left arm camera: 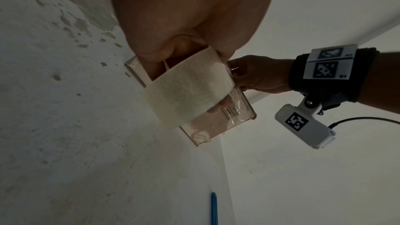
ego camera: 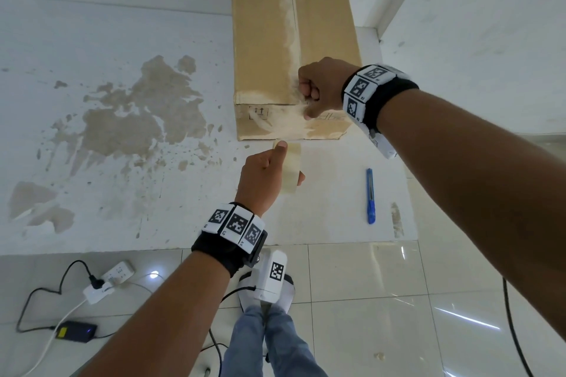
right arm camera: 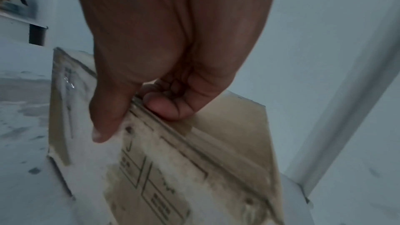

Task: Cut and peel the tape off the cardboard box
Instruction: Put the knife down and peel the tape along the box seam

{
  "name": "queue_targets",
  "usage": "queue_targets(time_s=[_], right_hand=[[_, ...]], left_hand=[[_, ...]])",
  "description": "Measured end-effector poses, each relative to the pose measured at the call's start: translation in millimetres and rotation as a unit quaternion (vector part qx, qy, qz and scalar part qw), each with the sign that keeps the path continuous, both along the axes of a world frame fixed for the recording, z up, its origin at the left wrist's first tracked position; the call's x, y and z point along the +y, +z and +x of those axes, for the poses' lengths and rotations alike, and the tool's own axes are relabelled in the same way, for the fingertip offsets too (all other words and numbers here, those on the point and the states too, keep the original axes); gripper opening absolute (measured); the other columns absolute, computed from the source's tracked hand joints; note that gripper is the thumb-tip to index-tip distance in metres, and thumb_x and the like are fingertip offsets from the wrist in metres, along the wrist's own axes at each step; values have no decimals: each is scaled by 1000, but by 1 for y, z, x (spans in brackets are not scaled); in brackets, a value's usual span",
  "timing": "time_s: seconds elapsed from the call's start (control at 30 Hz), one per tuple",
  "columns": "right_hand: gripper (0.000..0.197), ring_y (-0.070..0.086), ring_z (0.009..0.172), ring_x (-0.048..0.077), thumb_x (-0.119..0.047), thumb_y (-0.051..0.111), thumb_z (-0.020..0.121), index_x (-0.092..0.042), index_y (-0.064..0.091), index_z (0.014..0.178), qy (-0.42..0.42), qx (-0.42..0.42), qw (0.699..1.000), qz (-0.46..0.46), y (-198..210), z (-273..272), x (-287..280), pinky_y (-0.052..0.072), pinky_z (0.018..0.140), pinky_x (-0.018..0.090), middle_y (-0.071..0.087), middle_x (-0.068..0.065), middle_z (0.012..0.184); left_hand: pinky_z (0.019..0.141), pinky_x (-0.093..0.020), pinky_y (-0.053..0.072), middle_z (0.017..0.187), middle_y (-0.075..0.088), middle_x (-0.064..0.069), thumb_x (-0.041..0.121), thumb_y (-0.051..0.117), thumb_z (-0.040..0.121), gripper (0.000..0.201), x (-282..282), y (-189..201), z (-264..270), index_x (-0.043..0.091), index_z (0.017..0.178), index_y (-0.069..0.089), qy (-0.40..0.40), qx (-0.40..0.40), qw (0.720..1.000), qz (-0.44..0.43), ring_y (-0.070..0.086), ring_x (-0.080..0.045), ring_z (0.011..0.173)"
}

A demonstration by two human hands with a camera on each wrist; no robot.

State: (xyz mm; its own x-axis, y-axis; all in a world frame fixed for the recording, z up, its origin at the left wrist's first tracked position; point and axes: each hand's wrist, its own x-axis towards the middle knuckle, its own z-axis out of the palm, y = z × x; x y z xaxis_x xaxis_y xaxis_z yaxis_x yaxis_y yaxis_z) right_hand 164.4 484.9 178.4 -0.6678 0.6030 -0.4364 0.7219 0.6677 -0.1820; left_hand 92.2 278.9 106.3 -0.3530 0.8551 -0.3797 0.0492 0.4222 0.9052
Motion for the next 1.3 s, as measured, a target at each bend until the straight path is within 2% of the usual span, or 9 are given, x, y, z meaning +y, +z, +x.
queue_targets(time_s=[0.1, 0.33, 0.5, 0.6, 0.77, 0.93, 1.13, 1.2, 1.3], right_hand=[[34, 55, 75, 25, -20, 87, 71, -12, 58, 88, 11, -44, 998, 48, 0, -8, -5, 36, 51, 25, 61, 0, 81], [56, 50, 76, 26, -31, 89, 67, -9, 52, 103, -27, -18, 994, 106, -21, -5, -16, 40, 64, 33, 50, 6, 91], [60, 47, 59, 12, -69, 78, 64, -24, 39, 69, -85, 74, 993, 18, -15, 0, -14, 33, 52, 26, 53, -8, 70], [56, 50, 65, 17, -60, 82, 66, -23, 41, 70, -92, 57, 994, 22, -13, -2, -14, 36, 54, 27, 55, -4, 76], [65, 63, 94, 34, -40, 87, 71, -5, 53, 114, -43, -17, 995, 85, -17, -11, -18, 45, 69, 35, 61, 14, 108], [57, 56, 78, 31, -12, 86, 72, -4, 50, 115, 0, -67, 993, 100, -15, -10, -15, 42, 64, 34, 62, 17, 107], [37, 55, 84, 32, -5, 67, 87, 1, 46, 117, 23, -92, 994, 59, 0, -12, -8, 39, 69, 33, 59, 19, 105], [39, 59, 81, 30, -13, 75, 82, -3, 48, 109, 20, -73, 996, 53, -3, -9, -7, 39, 63, 31, 62, 13, 100], [59, 52, 70, 23, -54, 83, 68, -15, 47, 93, -14, -4, 998, 60, -13, -4, -11, 35, 55, 28, 58, 3, 85]], left_hand=[[61, -12, 44, 71, 78, -4, 39, 36, 108, 64, 1, -1, 1, 2, 77, 78, -2, 4, 1000, -1, 64, 4, 54], [75, -24, 50, 73, 80, -5, 40, 37, 107, 63, 3, 0, 7, 4, 76, 78, -5, -9, 1000, -1, 69, -3, 62], [74, -24, 49, 73, 80, -5, 39, 38, 107, 62, 4, 1, 7, 5, 75, 78, -2, -15, 1000, 1, 69, -5, 64], [79, -27, 52, 72, 80, -5, 39, 37, 107, 63, 5, 1, 6, 9, 72, 78, -8, -14, 1000, 6, 71, -8, 69], [79, -28, 54, 70, 80, -4, 40, 38, 108, 63, 7, 4, 4, 2, 76, 78, -8, -5, 1000, 17, 70, -5, 65], [73, -25, 51, 70, 79, -4, 39, 37, 108, 64, 4, 10, -3, 4, 74, 78, -3, 1, 1000, 26, 67, 0, 59], [69, -20, 52, 75, 80, -8, 40, 38, 108, 64, 2, 19, -6, -4, 81, 76, -6, 11, 1000, 26, 67, 2, 56], [65, -15, 52, 75, 80, -9, 39, 38, 108, 64, 2, 22, -7, -6, 82, 76, -4, 8, 1000, 25, 67, 1, 55], [58, -9, 49, 75, 79, -10, 38, 39, 108, 62, 4, 26, -8, -6, 84, 76, -2, 1, 1000, 28, 66, 2, 53]])
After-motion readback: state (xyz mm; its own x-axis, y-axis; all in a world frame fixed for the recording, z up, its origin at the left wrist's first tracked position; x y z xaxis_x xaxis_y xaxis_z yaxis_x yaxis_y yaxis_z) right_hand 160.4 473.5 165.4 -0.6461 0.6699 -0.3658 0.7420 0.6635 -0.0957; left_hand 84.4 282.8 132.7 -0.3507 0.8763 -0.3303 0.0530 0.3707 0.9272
